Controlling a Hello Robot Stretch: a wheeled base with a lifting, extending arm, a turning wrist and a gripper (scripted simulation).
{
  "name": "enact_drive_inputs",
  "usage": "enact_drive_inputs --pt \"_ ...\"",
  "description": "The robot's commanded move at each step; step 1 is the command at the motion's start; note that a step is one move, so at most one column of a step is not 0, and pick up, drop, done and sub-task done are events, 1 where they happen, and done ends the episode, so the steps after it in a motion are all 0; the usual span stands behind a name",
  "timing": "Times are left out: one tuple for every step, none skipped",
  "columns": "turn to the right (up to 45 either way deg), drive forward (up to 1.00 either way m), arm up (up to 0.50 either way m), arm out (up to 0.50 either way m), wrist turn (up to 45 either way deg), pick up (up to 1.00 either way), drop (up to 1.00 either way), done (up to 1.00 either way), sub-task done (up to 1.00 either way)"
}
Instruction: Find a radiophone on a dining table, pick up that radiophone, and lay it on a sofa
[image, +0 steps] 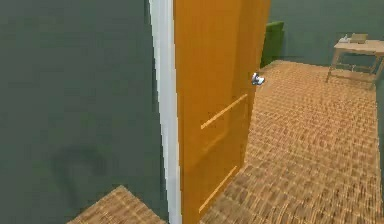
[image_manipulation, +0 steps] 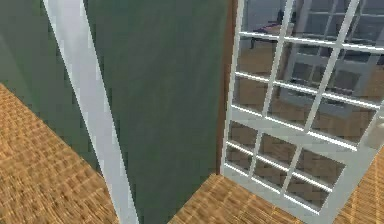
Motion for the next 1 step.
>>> enact_drive_inputs --pt "33.0 0.0 0.0 0.0 0.0 0.0 0.0 0.0 0.0"
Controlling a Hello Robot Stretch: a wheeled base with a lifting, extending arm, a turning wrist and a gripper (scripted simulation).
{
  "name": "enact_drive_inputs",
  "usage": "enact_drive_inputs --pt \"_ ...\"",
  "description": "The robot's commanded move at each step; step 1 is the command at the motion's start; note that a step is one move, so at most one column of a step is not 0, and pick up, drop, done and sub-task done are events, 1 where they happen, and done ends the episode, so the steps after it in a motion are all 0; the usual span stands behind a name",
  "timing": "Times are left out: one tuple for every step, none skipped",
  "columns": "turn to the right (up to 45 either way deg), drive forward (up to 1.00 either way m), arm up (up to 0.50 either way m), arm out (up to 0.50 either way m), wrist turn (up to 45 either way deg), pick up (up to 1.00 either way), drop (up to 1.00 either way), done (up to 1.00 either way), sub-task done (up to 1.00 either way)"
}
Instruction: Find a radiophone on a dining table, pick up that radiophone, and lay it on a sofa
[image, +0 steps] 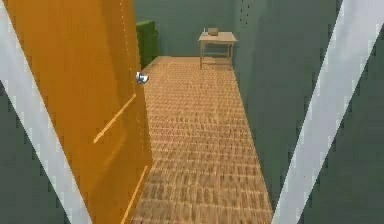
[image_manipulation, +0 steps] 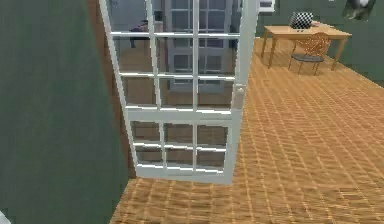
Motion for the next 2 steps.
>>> enact_drive_inputs --pt "0.0 1.0 0.0 0.0 0.0 0.0 0.0 0.0 0.0" --pt "3.0 0.0 0.0 0.0 0.0 0.0 0.0 0.0 0.0"
